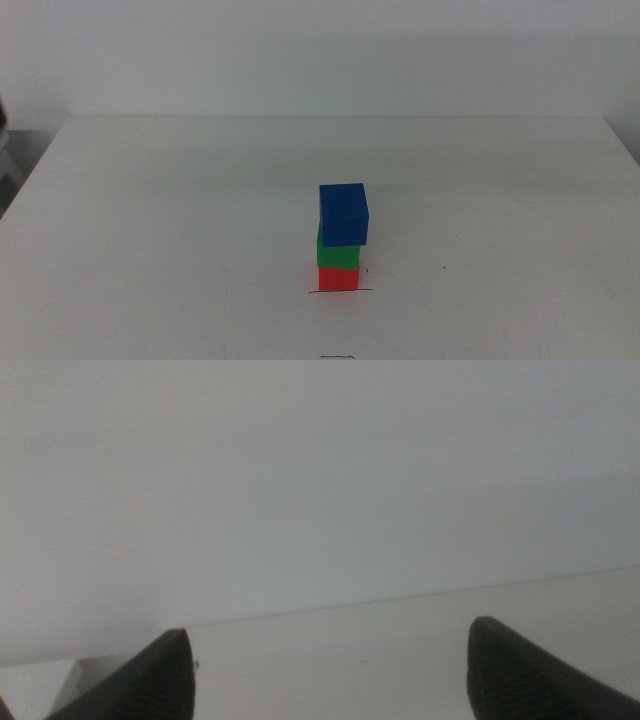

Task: Stack red cubes first, then green, then blue cubes in a specific spot.

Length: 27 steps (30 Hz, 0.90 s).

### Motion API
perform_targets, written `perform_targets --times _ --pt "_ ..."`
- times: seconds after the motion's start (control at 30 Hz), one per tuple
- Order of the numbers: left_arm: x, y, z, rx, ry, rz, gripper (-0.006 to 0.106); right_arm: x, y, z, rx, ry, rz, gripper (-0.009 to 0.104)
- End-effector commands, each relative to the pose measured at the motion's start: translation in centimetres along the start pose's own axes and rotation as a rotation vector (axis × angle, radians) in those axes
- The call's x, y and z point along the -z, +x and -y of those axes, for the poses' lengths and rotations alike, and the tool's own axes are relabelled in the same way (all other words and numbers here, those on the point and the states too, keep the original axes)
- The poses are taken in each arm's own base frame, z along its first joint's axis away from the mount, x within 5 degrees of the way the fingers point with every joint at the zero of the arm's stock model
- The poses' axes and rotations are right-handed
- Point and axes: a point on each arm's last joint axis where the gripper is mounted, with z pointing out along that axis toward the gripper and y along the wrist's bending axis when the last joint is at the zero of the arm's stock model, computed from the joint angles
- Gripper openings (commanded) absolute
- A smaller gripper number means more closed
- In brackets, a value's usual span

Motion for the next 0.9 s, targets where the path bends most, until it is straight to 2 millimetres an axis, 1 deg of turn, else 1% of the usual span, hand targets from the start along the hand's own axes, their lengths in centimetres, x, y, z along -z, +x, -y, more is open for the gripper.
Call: perform_targets --times 0.0,0.1,0.17,0.23,0.3,0.37,0.47,0.57,0.63,0.7,0.87 --pt "1.5 0.9 0.0 0.028 -0.011 0.151 0.093 0.4 1.6 0.3 0.021 -0.03 0.173 0.082" --pt "2.6 4.7 0.2 0.032 -0.01 0.133 0.093 0.6 5.7 1.1 0.019 -0.024 0.203 0.082" --pt "3.0 7.0 0.3 0.033 -0.01 0.115 0.093 0.9 8.5 1.9 0.009 0.014 0.185 0.082" --pt "3.3 9.2 0.4 0.033 -0.015 0.101 0.093 1.2 10.7 2.6 -0.003 0.058 0.179 0.082" --pt "3.8 11.0 0.4 0.035 -0.034 0.103 0.093 1.4 13.0 3.3 -0.014 0.104 0.176 0.082" --pt "4.0 12.4 0.3 0.037 -0.061 0.106 0.093 1.4 15.1 3.7 -0.023 0.133 0.169 0.082" --pt "4.0 14.5 0.3 0.051 -0.09 0.095 0.093 1.3 17.4 4.1 -0.029 0.144 0.159 0.082" --pt "3.8 16.8 0.4 0.064 -0.091 0.065 0.093 1.3 18.8 4.2 -0.029 0.144 0.161 0.082" --pt "3.5 18.1 0.4 0.066 -0.09 0.025 0.093 1.4 18.9 4.3 -0.026 0.148 0.151 0.082" --pt "3.5 18.4 0.5 0.068 -0.085 -0.021 0.093 1.5 18.9 4.2 -0.025 0.147 0.163 0.082" --pt "3.5 18.4 0.5 0.068 -0.084 -0.023 0.093 1.6 18.8 4.2 -0.026 0.144 0.175 0.082"
